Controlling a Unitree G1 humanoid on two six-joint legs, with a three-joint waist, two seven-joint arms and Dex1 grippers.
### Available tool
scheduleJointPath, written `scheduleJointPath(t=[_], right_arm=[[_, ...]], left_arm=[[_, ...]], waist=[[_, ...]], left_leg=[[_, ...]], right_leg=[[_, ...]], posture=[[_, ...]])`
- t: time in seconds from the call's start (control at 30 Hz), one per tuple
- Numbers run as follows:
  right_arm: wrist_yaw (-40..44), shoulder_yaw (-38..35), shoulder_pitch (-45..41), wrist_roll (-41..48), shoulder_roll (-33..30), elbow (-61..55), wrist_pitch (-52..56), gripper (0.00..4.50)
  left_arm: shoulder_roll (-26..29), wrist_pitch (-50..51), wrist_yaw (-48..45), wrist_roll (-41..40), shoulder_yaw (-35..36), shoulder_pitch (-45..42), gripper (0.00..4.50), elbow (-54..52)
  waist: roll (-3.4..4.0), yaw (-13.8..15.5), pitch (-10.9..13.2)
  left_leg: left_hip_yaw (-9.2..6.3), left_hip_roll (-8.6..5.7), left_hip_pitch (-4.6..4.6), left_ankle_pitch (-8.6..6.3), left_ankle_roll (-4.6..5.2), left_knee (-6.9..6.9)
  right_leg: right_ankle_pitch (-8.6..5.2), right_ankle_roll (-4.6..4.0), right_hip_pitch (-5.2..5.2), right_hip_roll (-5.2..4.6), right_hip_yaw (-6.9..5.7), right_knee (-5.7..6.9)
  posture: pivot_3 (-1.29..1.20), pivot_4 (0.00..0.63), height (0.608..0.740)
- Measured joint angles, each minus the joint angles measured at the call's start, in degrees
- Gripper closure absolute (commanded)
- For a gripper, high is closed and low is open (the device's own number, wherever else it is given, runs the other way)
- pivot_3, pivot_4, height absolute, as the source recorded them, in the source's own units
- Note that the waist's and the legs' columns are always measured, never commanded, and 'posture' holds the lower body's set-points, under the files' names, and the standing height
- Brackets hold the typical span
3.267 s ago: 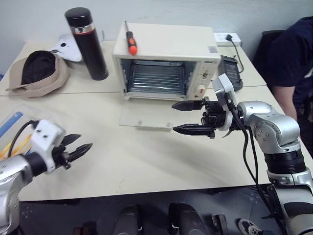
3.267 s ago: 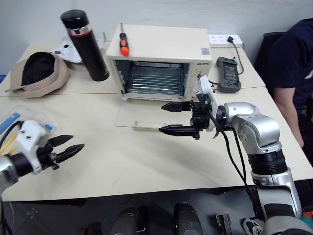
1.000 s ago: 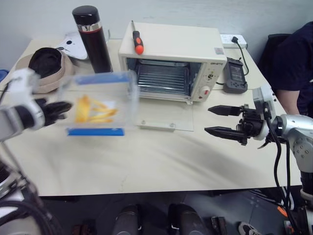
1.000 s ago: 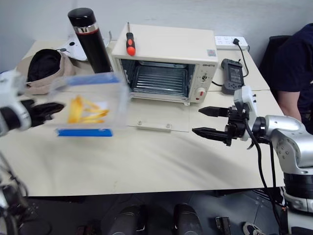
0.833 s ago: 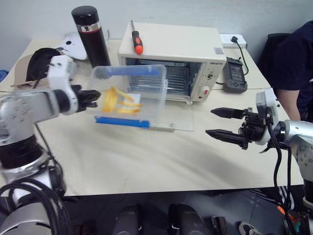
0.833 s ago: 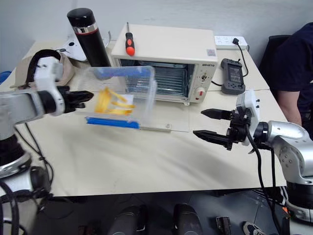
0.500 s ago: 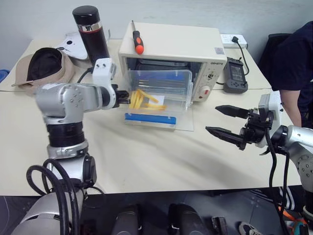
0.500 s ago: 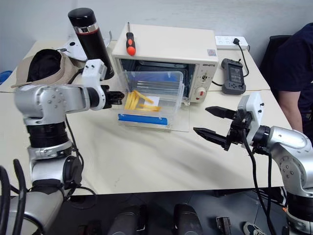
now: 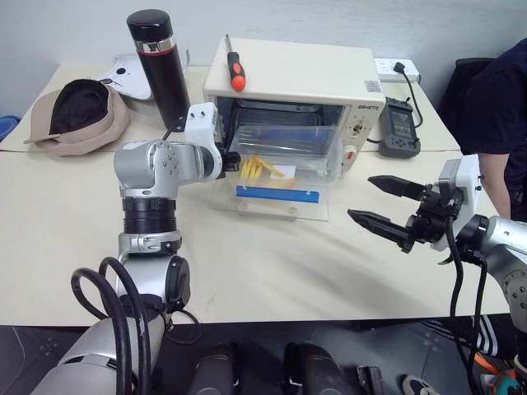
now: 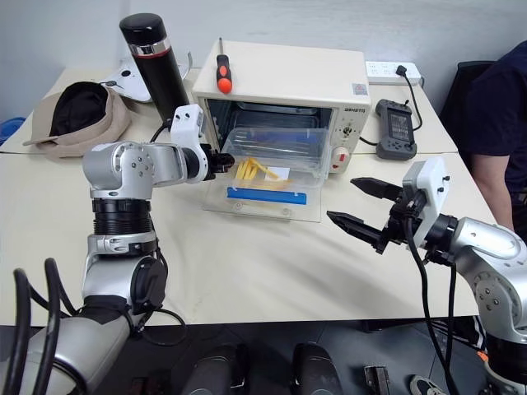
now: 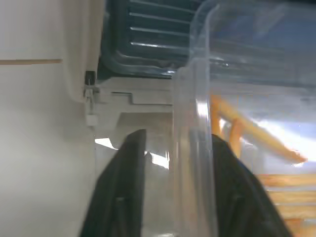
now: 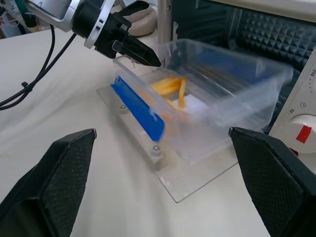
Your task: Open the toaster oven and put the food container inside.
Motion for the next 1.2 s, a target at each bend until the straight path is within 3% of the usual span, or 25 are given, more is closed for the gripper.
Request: scheduleJointPath(t=[0.17,0.37,0.43,0.47,0.6,0.77,0.83,1.0,1.2], right_arm=[[0.0,0.5,-0.1,1.0,0.0,0.0,1.5,0.0],[0.8,1.5,-2.1,1.9,-0.8,1.1,3.3,0.0],[1.0,2.1,-2.6,2.5,-0.8,1.4,3.9,0.57],[1.2,2.4,-2.6,2.6,-0.8,1.5,4.1,0.89],[1.6,5.2,-2.7,2.6,0.2,1.6,4.8,2.2],[1.8,13.5,-5.3,0.9,4.4,2.1,4.7,3.91],[1.8,16.6,-7.2,-1.2,6.5,3.9,3.7,4.49],[-1.0,23.4,-12.3,-12.3,10.3,12.4,-2.1,4.49],[-5.7,25.4,-16.9,-21.1,16.1,21.5,-7.5,4.49]], left_arm=[[2.2,0.1,-4.0,-1.4,-0.5,4.4,1.84,-5.7],[12.0,-2.4,-12.7,-5.1,-0.4,9.2,1.84,-20.1],[15.7,-7.8,-18.2,-6.5,-0.3,13.7,1.8,-24.0],[17.5,-11.4,-21.4,-7.1,0.0,16.5,1.99,-25.9],[19.4,-20.1,-31.7,-11.7,1.8,25.7,2.99,-30.7],[24.1,-26.6,-43.5,-13.9,-3.7,36.1,4.49,-34.2],[24.4,-30.3,-44.6,-11.6,-7.4,38.5,4.5,-33.2],[25.1,-39.1,-41.0,1.1,-18.3,37.3,4.5,-27.0],[19.4,-40.4,-36.8,4.4,-20.1,31.6,4.5,-22.0]], waist=[[0.0,0.0,0.0],[0.01,-0.3,0.0],[0.02,-0.4,0.0],[0.02,-0.5,0.0],[0.02,-0.7,0.0],[0.03,-1.0,0.0],[0.03,-1.0,0.0],[0.03,-0.8,0.0],[0.03,-1.2,0.0]], left_leg=[[0.0,0.02,-0.01,0.01,-0.02,-0.01],[-0.01,0.02,0.03,0.03,-0.06,-0.03],[-0.01,0.03,0.04,0.03,-0.06,-0.05],[0.0,0.03,0.05,0.03,-0.07,-0.06],[-0.05,0.04,0.04,0.04,-0.05,-0.02],[-0.06,0.02,0.08,0.04,-0.03,-0.06],[-0.07,0.03,0.07,0.04,-0.03,-0.05],[-0.09,-0.03,0.01,0.04,0.07,-0.03],[-0.06,0.01,-0.07,0.06,0.12,-0.02]], right_leg=[[0.0,0.0,-0.01,0.03,0.0,0.02],[0.0,0.0,0.02,0.01,0.02,0.0],[-0.01,-0.01,0.03,0.01,0.02,-0.01],[-0.01,-0.02,0.03,0.02,0.03,-0.03],[-0.01,-0.02,0.1,0.0,0.0,-0.08],[-0.01,-0.02,0.12,-0.02,0.01,-0.08],[-0.01,-0.03,0.1,-0.02,0.0,-0.07],[-0.01,-0.02,0.1,-0.07,-0.05,-0.1],[0.0,-0.01,0.07,-0.04,-0.11,0.11]], posture=[[0.0,0.15,0.74],[0.0,0.15,0.74],[0.0,0.15,0.74],[0.0,0.15,0.74],[0.0,0.15,0.74],[0.0,0.15,0.74],[0.0,0.15,0.74],[0.0,0.15,0.74],[0.0,0.15,0.74]])
